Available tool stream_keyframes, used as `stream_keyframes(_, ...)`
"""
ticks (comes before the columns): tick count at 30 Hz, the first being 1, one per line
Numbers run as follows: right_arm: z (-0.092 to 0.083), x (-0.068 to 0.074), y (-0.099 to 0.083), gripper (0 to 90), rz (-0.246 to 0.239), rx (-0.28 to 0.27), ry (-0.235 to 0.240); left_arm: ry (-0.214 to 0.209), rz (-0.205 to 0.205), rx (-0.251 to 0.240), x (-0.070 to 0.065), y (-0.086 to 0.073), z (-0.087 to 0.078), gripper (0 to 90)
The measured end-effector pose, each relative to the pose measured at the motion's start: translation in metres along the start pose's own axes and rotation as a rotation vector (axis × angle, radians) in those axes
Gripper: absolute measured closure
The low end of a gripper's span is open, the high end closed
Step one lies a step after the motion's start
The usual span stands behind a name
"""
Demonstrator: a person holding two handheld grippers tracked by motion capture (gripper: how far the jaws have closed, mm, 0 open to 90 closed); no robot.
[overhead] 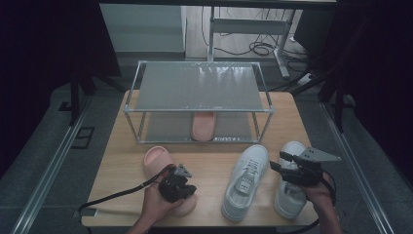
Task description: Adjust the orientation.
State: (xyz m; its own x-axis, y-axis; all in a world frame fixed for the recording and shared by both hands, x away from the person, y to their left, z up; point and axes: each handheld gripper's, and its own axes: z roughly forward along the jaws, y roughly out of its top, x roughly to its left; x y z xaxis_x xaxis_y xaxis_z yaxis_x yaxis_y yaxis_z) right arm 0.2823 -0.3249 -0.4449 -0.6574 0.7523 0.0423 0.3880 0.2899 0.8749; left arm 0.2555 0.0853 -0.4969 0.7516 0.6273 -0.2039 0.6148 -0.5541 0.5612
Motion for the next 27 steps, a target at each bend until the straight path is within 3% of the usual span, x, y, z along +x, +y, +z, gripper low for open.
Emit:
stream_keyframes(3,0.000,0.000,0.000,42.7,0.003,-0.003,0.000,0.011,0.010,0.004,-0.003,-0.006,-0.004,88.1)
stream_keyframes(7,-0.001,0.000,0.000,42.7,0.002,-0.004,-0.001,-0.007,-0.009,-0.002,-0.001,-0.015,-0.010,88.3)
stream_keyframes(10,0.000,0.000,0.000,42.7,0.000,0.000,-0.001,0.013,0.006,-0.003,-0.003,-0.018,-0.013,88.0)
stream_keyframes(16,0.000,0.001,0.000,42.7,0.001,-0.003,-0.002,0.033,0.007,-0.080,-0.003,-0.018,-0.035,88.1)
stream_keyframes(22,-0.001,0.000,0.000,42.7,0.003,-0.006,-0.003,0.070,-0.076,-0.194,0.022,-0.024,-0.071,88.1)
stream_keyframes(27,-0.001,0.000,0.000,42.7,0.003,-0.006,-0.004,0.118,-0.143,-0.240,0.045,-0.034,-0.092,88.2)
